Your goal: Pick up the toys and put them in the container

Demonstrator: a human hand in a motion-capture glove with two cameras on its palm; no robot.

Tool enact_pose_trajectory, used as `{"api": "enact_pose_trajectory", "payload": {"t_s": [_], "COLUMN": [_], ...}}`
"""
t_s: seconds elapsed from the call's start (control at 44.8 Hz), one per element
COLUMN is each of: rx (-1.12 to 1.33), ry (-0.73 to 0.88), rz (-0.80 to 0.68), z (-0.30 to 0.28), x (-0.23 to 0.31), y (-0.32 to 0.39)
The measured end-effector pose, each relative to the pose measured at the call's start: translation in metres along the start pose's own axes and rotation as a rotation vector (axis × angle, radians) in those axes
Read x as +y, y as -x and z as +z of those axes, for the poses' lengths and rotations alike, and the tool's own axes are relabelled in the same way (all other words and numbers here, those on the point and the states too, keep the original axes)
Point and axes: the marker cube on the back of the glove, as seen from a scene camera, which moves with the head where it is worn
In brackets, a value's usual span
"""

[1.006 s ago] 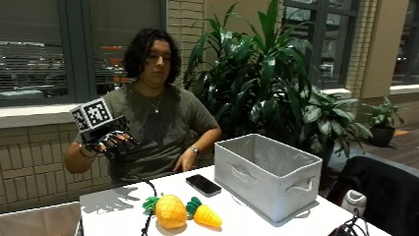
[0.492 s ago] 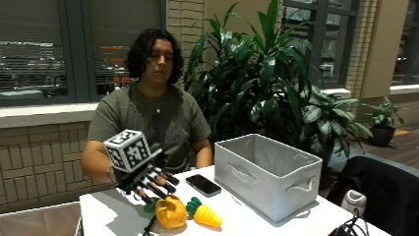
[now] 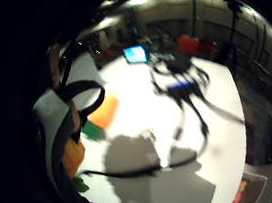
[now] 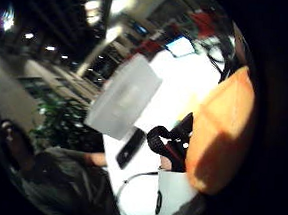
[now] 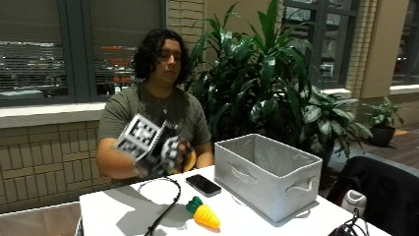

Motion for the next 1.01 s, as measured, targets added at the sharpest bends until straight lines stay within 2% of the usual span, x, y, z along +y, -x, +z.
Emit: {"api": "enact_pose_trajectory", "payload": {"t_s": [0.112,0.223,0.38,0.469,0.559,0.693,0.782,0.871,1.006], "rx": [-0.105,-0.115,0.052,0.118,0.140,0.273,0.508,0.576,0.538], "ry": [0.033,0.150,0.368,0.377,0.336,0.354,0.415,0.435,0.414], "rz": [-0.180,-0.311,-0.289,-0.233,-0.089,0.455,0.701,0.808,0.838], "z": [0.005,0.038,0.097,0.101,0.092,0.061,0.066,0.080,0.097], "x": [-0.052,-0.064,-0.082,-0.081,-0.064,-0.053,-0.018,0.007,0.018], "y": [0.106,0.182,0.207,0.183,0.137,0.017,-0.037,-0.064,-0.075]}}
